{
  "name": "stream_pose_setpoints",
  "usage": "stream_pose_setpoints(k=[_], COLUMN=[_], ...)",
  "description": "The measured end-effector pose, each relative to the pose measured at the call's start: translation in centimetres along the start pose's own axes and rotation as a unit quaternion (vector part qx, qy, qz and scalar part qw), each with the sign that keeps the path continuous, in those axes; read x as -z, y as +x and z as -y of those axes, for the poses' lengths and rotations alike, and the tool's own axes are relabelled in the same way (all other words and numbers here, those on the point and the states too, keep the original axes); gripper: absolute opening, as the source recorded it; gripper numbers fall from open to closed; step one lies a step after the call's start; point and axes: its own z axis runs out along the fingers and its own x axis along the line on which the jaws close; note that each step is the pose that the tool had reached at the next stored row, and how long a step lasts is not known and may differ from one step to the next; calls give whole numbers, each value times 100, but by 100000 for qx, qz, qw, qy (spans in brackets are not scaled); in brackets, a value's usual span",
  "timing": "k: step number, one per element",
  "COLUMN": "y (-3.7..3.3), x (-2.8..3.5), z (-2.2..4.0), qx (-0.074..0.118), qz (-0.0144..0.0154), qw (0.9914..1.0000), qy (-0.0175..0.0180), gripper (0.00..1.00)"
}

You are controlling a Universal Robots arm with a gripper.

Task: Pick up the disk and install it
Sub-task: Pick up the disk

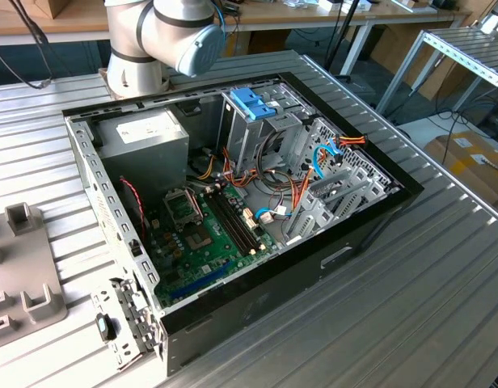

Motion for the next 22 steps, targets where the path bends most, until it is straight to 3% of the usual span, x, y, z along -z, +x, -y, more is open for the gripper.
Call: stream_pose_setpoints(k=[7,22], y=[-3,-13], x=[-1,-3], z=[123,463], qx=[1,1], qz=[1,-1], qw=[100000,100000], qy=[4,0], gripper=[35,35])
